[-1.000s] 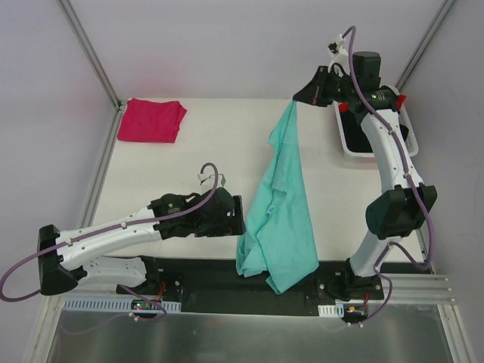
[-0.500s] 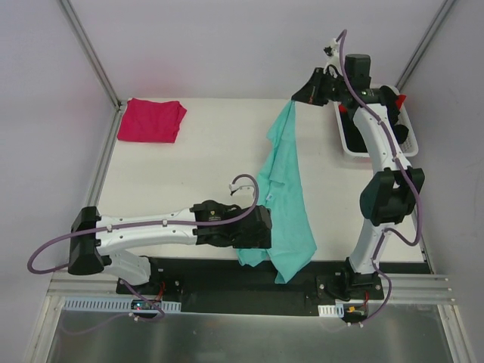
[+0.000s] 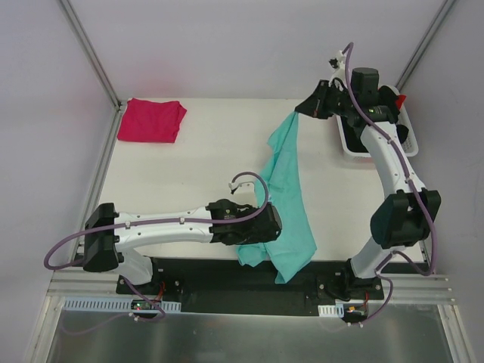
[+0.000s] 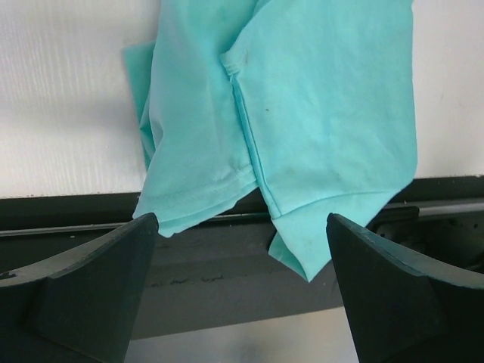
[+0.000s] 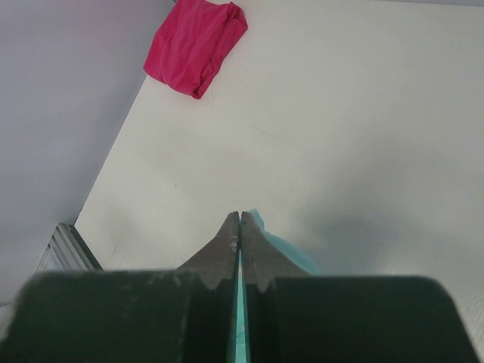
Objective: Fold and stack the t-shirts
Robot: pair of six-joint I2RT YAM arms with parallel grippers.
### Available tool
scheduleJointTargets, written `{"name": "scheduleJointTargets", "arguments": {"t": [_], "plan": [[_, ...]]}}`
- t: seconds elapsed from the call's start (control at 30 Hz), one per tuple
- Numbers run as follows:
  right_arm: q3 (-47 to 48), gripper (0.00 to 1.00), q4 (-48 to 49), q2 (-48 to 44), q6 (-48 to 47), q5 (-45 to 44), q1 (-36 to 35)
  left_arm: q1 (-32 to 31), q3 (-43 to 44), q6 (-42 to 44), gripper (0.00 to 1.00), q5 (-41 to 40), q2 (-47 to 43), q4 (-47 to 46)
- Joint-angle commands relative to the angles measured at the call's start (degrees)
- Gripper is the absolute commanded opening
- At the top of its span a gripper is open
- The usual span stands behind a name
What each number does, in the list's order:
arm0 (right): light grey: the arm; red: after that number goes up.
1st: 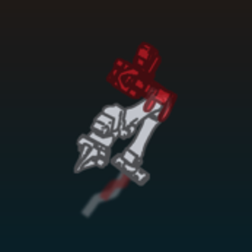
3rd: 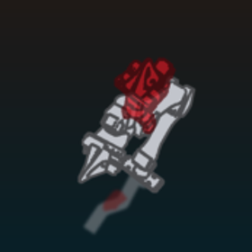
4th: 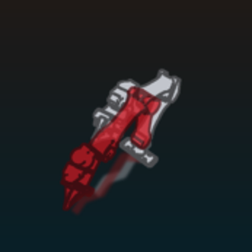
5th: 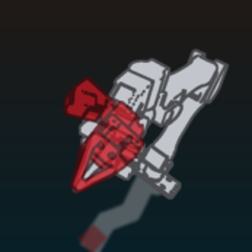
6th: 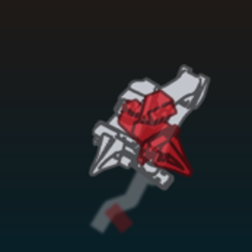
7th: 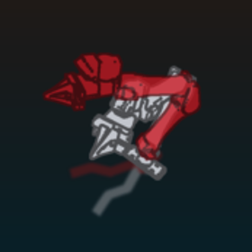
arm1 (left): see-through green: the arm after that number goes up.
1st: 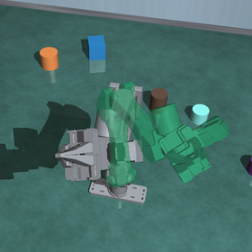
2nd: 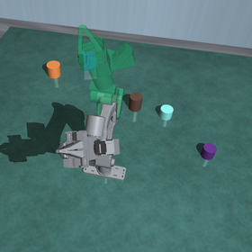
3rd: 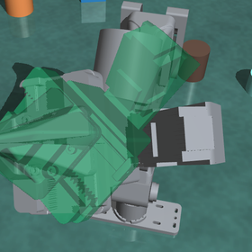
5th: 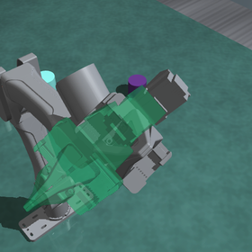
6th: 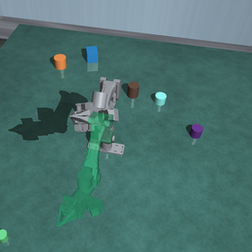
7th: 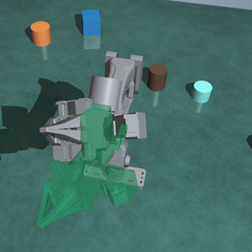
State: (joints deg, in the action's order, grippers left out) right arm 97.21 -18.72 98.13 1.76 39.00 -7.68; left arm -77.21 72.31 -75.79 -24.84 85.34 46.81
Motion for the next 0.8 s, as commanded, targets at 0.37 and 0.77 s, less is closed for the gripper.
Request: {"name": "scheduleJointTargets", "arguments": {"t": [0.37,0.77], "plan": [[-7.30,0.01,4.84,-10.67,-1.40,0.55,-1.11,-0.13,6.88,-1.38,0.89,-0.47,9.32,0.30],[-9.23,0.01,3.25,-13.84,-1.49,0.11,-1.02,-0.40,-0.59,-5.86,0.84,1.99,6.77,0.74]]}}
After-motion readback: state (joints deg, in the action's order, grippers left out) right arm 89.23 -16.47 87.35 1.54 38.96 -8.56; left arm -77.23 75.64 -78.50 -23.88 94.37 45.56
